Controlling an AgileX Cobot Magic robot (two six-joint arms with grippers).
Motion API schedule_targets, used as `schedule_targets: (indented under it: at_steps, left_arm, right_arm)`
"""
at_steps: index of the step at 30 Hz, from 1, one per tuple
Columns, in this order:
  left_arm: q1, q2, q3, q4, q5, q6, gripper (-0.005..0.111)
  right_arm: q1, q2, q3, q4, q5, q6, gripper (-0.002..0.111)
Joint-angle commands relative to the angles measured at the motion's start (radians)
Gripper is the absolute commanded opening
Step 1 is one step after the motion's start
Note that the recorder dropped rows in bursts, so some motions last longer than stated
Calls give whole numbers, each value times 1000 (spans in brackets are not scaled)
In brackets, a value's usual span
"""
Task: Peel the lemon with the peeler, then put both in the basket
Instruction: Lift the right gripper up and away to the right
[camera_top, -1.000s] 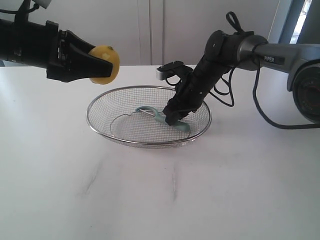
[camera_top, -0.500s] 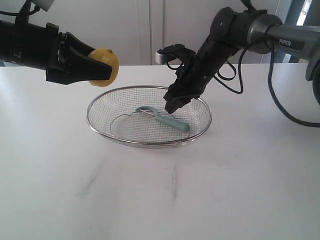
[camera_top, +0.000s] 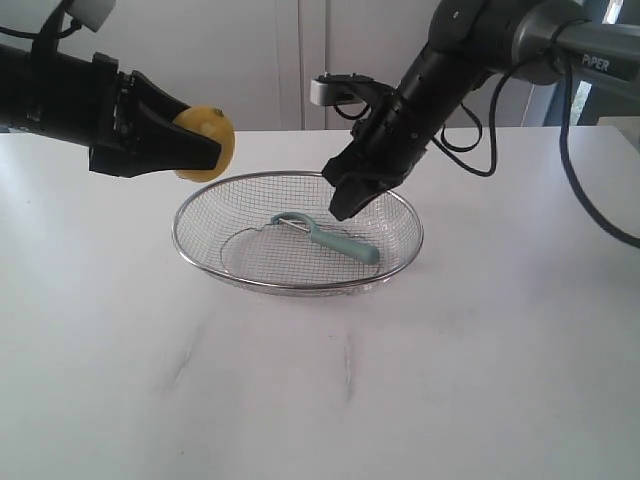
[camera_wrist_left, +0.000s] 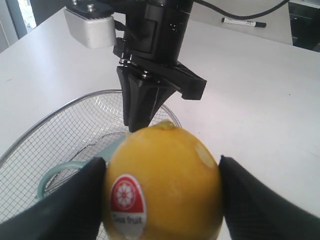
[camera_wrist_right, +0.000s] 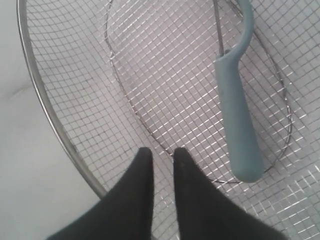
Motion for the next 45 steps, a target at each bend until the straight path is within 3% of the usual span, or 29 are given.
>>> schedule_targets:
  at_steps: [1,13,23,37,45]
  left_arm:
    - [-3,-7,-2,-30,25,-6,0]
    - [-3,-7,-2,-30,31,-24,0]
    - [-3,-7,-2,-30,31,-34,0]
    - [-3,-7,-2,-30,31,-66,0]
    - [-3,-7,-2,-30,31,-66,0]
  right_arm:
    - [-4,-11,-5,27,5,88,0]
    - [-6,-16,-5,10,5,356,0]
    - [-18,-84,8,-307,5,609,0]
    - [-170,-123,10,-284,5,680,0]
    - [-234,-179,146,-286,5,690,0]
